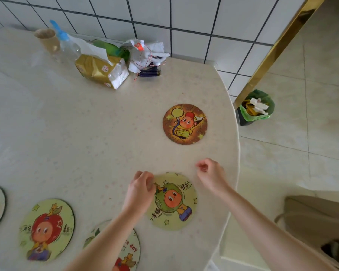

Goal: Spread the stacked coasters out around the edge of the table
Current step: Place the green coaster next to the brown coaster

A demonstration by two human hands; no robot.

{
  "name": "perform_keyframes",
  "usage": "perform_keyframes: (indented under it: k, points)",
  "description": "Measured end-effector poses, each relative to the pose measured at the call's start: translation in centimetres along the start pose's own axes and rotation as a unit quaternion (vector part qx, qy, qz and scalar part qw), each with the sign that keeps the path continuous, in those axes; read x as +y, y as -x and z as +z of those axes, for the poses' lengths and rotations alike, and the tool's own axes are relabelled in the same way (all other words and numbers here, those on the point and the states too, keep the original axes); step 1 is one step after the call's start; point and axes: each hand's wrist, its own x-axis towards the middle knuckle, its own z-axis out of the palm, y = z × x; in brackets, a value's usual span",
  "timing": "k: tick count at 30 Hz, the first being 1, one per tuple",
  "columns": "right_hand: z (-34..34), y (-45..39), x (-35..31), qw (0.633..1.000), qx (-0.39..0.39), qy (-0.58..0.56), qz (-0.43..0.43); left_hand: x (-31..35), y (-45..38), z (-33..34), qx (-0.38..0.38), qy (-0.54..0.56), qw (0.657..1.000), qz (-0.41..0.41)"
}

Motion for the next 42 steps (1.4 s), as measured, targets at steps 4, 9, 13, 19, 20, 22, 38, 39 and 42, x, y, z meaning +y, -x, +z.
perform_keyframes:
  k: [4,9,13,19,20,22,38,39,42]
  points:
    - [2.1,3.2,-0.7,1.0,-0.016,0.021,-0.005,-1.0,3.6,0.6,0.032,0.032,0.998,-0.045]
    - [2.9,4.8,-1.5,0.999,0.019,0.021,0.027,-0.1,7.1,2.6,0.077,0.128,0.976,-0.16]
    - [3.1,5.0,-1.6,0.999,0.006,0.019,0.048,0.7,6.4,2.3,0.093,0.243,0.929,-0.264]
    - [3.2,5.8,-0.9,0.979,0.01,-0.13,0.156,1.4,3.7,0.0,0.054,0.194,0.954,-0.222]
    - [3.3,6.2,-0.6,0.965,0.012,-0.18,0.188,1.7,3.0,-0.6,0.055,0.183,0.962,-0.197]
    - [3.6,7.1,-0.2,0.944,-0.002,-0.244,0.222,2.5,1.2,-1.6,0.053,0.166,0.97,-0.169]
    - [5.1,7.7,1.1,0.957,0.044,-0.206,0.2,2.3,-3.4,-1.9,0.031,0.036,0.986,-0.16]
    - [4.9,7.7,0.9,0.957,0.043,-0.208,0.199,2.0,-3.2,-2.0,0.029,0.039,0.986,-0.162]
    - [4.6,8.1,0.3,0.958,0.057,-0.21,0.185,1.3,-2.6,-2.3,0.01,0.042,0.99,-0.137]
